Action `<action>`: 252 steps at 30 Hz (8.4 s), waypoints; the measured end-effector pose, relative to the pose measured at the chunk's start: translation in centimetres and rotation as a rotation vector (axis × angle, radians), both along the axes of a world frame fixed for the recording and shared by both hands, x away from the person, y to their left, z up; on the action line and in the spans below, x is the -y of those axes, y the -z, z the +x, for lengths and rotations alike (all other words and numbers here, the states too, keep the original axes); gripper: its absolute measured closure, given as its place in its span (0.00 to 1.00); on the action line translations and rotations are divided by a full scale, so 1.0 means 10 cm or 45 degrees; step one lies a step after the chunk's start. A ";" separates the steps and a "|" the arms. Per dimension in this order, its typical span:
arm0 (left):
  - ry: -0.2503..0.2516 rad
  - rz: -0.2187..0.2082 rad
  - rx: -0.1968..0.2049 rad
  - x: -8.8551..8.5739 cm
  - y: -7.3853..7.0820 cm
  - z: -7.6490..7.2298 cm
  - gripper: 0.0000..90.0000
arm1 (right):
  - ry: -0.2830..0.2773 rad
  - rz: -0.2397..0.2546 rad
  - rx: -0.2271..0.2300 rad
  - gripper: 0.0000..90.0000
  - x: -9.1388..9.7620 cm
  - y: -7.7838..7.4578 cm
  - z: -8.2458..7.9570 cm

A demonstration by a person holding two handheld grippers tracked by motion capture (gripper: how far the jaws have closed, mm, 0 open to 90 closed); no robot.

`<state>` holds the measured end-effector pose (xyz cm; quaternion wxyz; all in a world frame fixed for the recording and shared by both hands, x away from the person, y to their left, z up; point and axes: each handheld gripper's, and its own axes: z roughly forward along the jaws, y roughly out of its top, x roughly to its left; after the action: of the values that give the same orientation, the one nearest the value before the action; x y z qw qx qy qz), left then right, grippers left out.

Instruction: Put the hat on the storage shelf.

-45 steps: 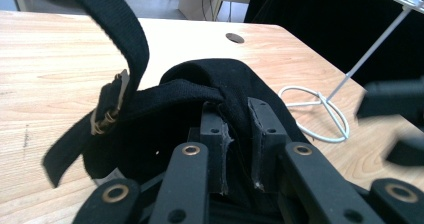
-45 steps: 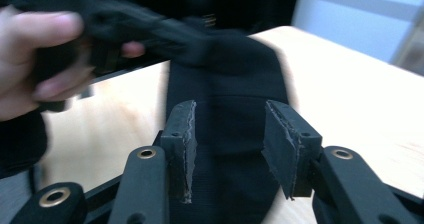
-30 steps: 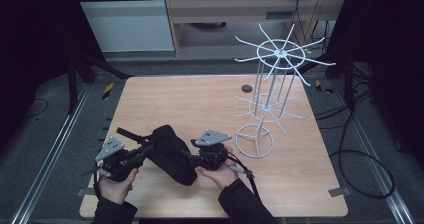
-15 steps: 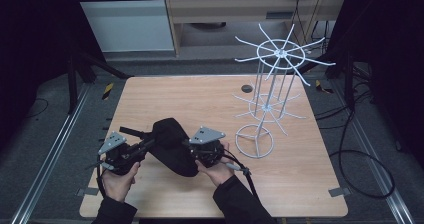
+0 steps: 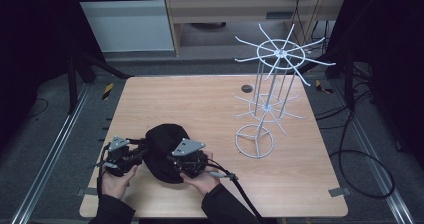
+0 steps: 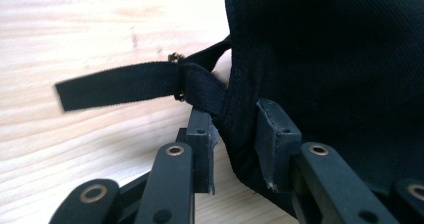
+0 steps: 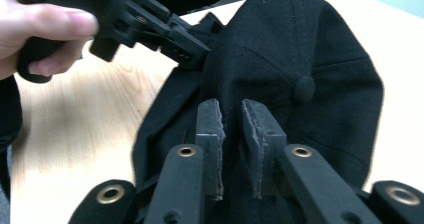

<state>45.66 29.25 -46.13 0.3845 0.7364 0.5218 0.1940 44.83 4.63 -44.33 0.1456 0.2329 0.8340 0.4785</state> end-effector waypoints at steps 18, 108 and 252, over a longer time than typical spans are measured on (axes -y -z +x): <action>-0.082 0.113 0.082 -0.08 -0.15 -0.15 0.52 | 0.149 0.064 0.056 0.68 0.50 -0.21 0.08; 0.219 -0.285 0.613 0.46 -1.19 -0.52 0.95 | 0.853 0.028 -0.005 0.50 3.21 0.29 -0.22; -0.034 -0.006 0.192 -0.12 -0.01 -0.18 0.24 | 0.869 -0.001 -0.047 0.29 3.19 0.41 -0.13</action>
<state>43.89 30.44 -46.05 0.4219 0.7118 0.5014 0.2528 43.51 -27.26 -48.42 0.2822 0.5070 0.7108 0.3975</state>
